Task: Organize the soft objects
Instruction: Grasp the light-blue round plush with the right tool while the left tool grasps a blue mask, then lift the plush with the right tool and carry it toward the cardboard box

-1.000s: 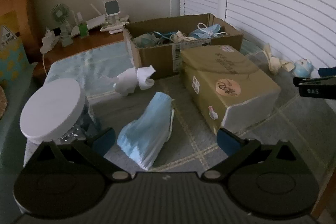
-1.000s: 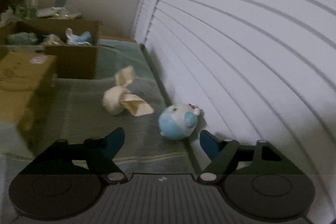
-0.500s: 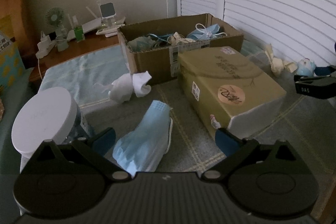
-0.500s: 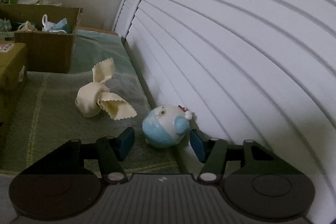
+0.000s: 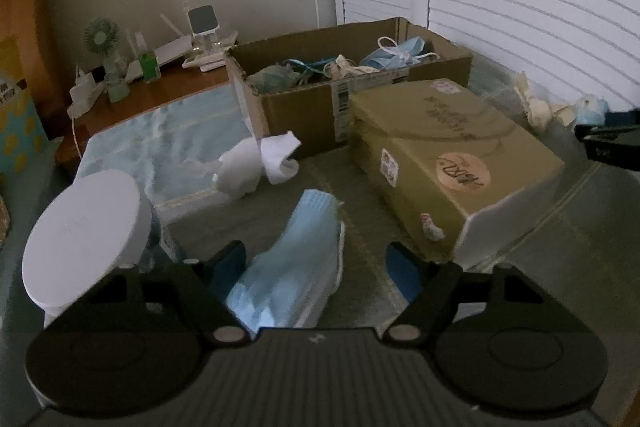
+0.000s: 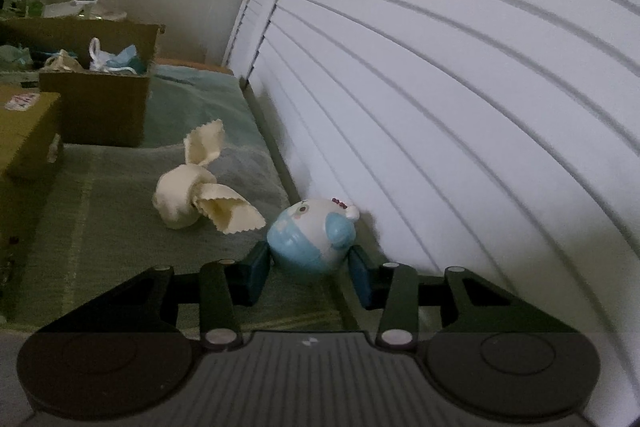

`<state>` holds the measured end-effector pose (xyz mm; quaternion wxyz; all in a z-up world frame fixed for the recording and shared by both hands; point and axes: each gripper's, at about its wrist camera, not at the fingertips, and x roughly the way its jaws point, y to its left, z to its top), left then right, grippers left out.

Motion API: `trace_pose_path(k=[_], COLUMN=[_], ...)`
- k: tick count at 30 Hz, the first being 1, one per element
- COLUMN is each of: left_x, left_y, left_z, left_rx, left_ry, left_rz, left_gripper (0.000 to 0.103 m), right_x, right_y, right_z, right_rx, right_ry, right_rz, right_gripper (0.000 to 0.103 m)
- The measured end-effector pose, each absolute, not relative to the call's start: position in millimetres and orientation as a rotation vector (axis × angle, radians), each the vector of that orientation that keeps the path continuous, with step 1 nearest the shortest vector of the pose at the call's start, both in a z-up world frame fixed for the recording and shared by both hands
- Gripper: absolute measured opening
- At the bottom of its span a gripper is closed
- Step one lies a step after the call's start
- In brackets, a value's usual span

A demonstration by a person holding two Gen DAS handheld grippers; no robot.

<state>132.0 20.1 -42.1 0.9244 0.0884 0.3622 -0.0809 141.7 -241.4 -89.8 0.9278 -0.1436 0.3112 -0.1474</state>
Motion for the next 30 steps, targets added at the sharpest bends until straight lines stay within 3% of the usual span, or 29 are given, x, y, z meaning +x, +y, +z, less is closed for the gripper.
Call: trace_pose_path(k=[3,10,14,25,30], left_x=[136,140,138,131,129], left_y=[24,32,36,37,36], left_z=[-44,-48,-46,-38,-39], left_rx=[0.191,0.16,0.134,0.124,0.145], left_ry=[0.753,0.787,0.788,0.804,0.801], left_rz=[-0.164,-0.196,-0.209,-0.253,-0.244], left_gripper=[0.072,0.044,0.036,0.033,0.038], right_x=[138,127,121,112,111], right_y=[-239,-238,-237,-237,-239], right_z=[-86,-75,-70,-61,-66], right_rx=[-0.295,-0.276,-0.283,-0.28,-0.267], right_ry=[0.635,0.628,0.615,0.611,0.629], right_rz=[-0.284,-0.226,-0.219,-0.192,-0.193], right_gripper=[0.048,0.048,0.048,0.044,0.049])
